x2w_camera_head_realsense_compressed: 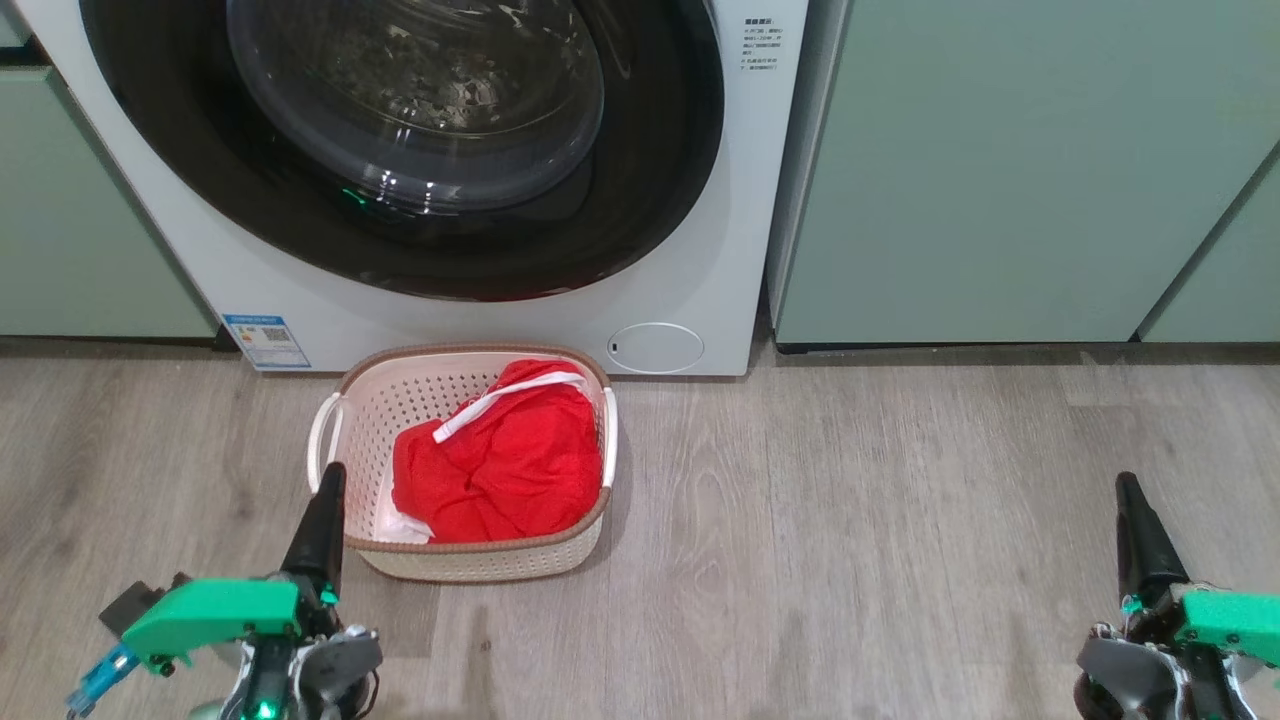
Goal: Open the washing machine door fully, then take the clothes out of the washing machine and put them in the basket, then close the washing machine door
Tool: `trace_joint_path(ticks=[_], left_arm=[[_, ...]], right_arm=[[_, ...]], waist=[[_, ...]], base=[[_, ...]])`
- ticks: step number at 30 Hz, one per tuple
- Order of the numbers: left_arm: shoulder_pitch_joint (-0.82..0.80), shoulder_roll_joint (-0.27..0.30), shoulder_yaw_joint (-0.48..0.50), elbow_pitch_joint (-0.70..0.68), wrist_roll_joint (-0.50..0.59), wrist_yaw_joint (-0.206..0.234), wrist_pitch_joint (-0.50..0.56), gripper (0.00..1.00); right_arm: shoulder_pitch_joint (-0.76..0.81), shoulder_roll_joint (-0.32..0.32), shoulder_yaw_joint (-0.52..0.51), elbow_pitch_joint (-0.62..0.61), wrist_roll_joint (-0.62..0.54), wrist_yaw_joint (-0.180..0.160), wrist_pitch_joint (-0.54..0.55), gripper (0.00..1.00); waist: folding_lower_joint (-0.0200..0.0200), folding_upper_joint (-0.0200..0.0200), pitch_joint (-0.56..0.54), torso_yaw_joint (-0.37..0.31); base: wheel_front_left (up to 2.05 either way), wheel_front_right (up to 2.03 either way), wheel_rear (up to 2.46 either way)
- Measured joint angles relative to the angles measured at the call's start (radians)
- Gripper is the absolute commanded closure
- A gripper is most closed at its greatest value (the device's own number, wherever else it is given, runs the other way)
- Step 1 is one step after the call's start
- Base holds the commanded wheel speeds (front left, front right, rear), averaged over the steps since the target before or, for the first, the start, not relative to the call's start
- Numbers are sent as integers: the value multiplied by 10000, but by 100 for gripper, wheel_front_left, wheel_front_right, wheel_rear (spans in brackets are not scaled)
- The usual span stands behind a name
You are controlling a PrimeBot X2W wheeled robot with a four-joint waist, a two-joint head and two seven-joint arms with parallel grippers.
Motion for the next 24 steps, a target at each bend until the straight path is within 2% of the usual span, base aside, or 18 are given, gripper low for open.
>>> trace_joint_path(ticks=[24], left_arm=[[0, 0, 0, 0, 0, 0, 0, 100]], right_arm=[[0, 0, 0, -2, 0, 0, 0, 100]], waist=[[0, 0, 0, 0]], base=[[0, 0, 0]])
